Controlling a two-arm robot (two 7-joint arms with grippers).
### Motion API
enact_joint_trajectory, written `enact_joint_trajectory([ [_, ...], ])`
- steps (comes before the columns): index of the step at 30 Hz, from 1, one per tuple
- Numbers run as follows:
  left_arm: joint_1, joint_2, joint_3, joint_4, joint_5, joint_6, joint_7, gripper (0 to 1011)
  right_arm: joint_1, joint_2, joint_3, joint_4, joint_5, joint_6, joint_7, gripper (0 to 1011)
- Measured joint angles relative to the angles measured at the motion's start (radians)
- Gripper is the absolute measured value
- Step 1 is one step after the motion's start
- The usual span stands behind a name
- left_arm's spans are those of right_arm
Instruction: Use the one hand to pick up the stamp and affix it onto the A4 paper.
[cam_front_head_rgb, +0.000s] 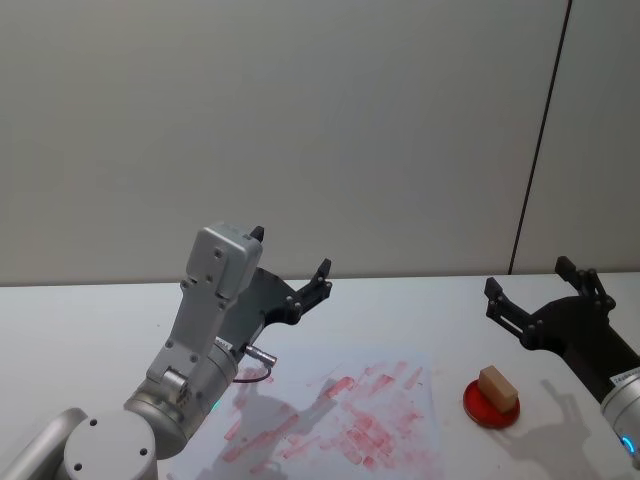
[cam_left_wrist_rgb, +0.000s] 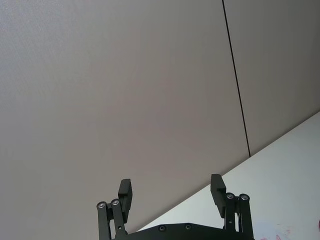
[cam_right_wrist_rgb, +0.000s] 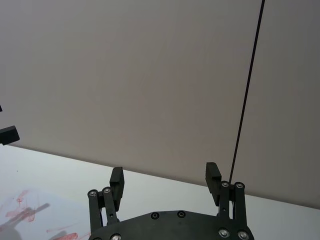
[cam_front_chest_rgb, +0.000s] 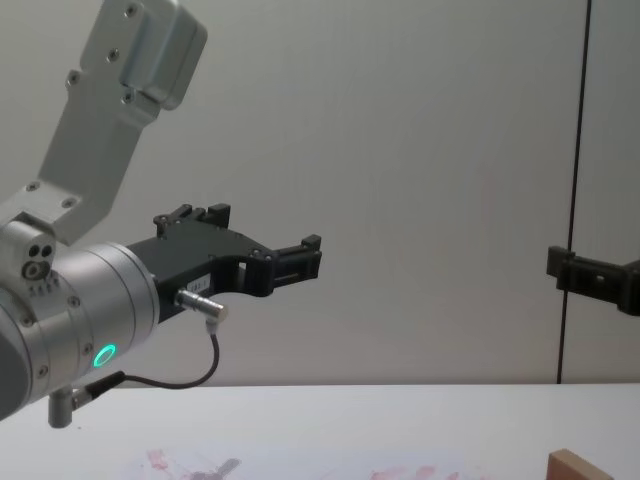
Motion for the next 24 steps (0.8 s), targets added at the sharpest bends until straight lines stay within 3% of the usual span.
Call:
enact_joint_trajectory([
  [24,0.000,0.000,0.000,0.000,0.000,0.000,0.000,1001,0.000,0.000,0.000,0.000,0.000,0.000,0.000,1001],
])
